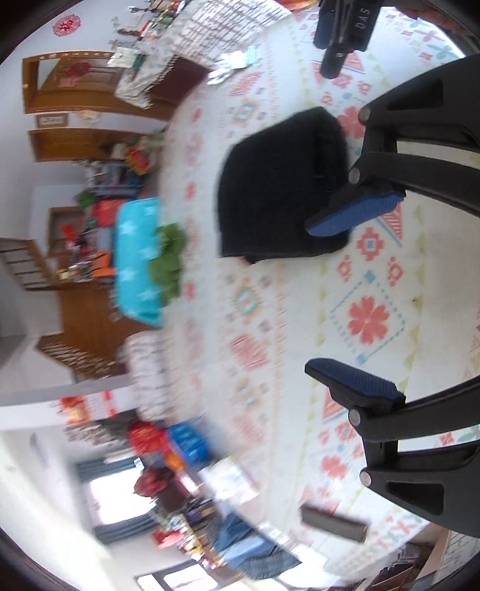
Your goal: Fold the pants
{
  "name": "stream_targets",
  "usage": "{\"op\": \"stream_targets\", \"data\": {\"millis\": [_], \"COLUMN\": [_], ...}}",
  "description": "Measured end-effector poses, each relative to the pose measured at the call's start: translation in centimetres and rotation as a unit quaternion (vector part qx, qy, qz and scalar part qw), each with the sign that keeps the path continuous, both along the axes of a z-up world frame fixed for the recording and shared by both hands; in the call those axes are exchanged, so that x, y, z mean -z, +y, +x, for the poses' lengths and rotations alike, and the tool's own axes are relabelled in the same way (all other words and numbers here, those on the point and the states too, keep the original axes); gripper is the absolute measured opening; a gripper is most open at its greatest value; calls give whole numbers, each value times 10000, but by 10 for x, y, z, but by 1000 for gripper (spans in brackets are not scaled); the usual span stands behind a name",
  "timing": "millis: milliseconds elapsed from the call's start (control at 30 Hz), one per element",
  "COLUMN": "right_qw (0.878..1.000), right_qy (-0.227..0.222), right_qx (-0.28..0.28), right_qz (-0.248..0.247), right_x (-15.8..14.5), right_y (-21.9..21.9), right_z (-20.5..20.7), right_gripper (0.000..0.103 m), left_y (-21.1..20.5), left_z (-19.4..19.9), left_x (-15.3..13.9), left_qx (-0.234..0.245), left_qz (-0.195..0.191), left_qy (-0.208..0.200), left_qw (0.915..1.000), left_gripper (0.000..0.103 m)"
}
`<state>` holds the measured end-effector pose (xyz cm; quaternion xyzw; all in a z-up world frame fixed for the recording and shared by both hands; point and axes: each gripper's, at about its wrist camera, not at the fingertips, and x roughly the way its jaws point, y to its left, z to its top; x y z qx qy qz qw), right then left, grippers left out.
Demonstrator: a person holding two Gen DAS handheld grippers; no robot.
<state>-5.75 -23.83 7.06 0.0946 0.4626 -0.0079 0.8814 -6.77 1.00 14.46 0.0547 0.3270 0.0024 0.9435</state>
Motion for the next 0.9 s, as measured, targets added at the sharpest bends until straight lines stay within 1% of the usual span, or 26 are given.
{"op": "stream_targets", "data": {"millis": [67,133,167,200,233,267,300,367,400,467,533,600,667,733,767,800,900], "right_qw": [9995,9978,9967,9953,9934,9910,9888,9859,9852,9874,9885,9871,9861,9857,9862,9869,9910], "right_qy": [-297,-646,-792,-947,-1123,-1291,-1427,-1575,-1601,-1466,-1377,-1388,-1370,-1213,-1042,-891,-590], "right_qx": [-76,-117,-102,-70,-5,77,146,207,198,116,127,220,244,240,225,207,159], "right_qz": [-39,-96,-134,-174,-239,-333,-413,-533,-576,-585,-620,-772,-911,-1148,-1269,-1326,-1195], "right_x": [-17,-34,-40,-47,-53,-58,-63,-67,-68,-68,-67,-68,-66,-60,-54,-49,-35], "right_y": [1,2,1,1,1,2,2,1,2,1,2,5,10,17,20,24,31], "right_z": [-12,-29,-35,-43,-52,-61,-68,-73,-74,-67,-62,-61,-60,-57,-53,-51,-48], "right_gripper": [76,76,78,83,86,93,97,103,103,103,103,103,103,103,103,103,103], "left_y": [0,0,-1,-2,-4,-5,-7,-12,-14,-21,-29,-35,-37,-38,-38,-38,-32], "left_z": [-17,-36,-44,-48,-52,-56,-60,-65,-65,-65,-64,-65,-67,-67,-65,-62,-52], "left_x": [-20,-42,-54,-60,-68,-74,-80,-84,-84,-80,-77,-74,-70,-63,-58,-51,-32], "left_qx": [-123,-196,-211,-223,-239,-260,-296,-397,-461,-564,-642,-691,-639,-515,-454,-379,-254], "left_qz": [22,-63,-134,-183,-237,-290,-341,-412,-451,-417,-182,31,74,97,119,131,143], "left_qy": [-454,-878,-1069,-1179,-1280,-1345,-1380,-1363,-1328,-1272,-1251,-1230,-1241,-1207,-1115,-933,-491], "left_qw": [9989,9959,9940,9926,9912,9901,9894,9890,9890,9894,9899,9900,9902,9913,9927,9948,9984], "left_gripper": [92,97,100,102,103,103,103,103,103,103,103,103,103,103,103,103,103]}}
